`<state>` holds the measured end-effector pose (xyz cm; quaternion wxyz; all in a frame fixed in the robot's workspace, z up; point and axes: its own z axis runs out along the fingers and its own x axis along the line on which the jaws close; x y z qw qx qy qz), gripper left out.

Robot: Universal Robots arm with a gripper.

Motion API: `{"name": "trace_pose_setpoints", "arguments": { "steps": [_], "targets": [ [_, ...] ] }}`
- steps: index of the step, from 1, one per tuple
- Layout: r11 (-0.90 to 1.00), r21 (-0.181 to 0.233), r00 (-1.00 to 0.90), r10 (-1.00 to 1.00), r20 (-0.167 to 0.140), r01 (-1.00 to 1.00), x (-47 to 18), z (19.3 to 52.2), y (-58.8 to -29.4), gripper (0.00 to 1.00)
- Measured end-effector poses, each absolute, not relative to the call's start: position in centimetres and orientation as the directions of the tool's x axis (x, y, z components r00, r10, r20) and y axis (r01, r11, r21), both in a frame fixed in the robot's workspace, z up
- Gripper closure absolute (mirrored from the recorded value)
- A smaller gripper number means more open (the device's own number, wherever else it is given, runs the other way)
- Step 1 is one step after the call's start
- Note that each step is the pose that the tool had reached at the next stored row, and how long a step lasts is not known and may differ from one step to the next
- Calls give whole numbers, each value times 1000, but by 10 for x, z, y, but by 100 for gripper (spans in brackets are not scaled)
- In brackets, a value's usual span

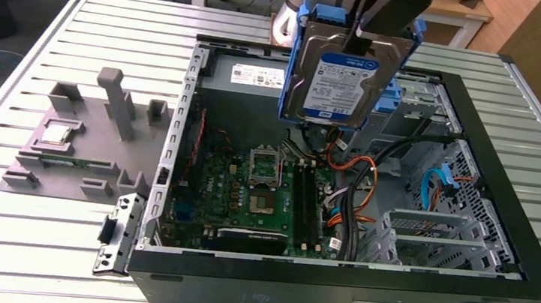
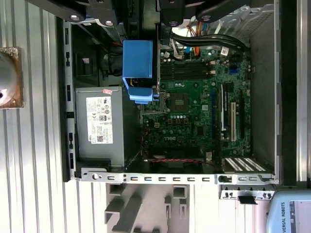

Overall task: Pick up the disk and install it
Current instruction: 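Pick up the disk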

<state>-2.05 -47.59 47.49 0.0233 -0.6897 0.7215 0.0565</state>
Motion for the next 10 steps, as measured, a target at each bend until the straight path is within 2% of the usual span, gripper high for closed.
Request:
{"name": "trace_pose_setpoints", "arguments": {
  "steps": [10],
  "targets": [
    [42, 49, -48, -993, -112, -998, -20, 475, -479, 65]
  ]
}}
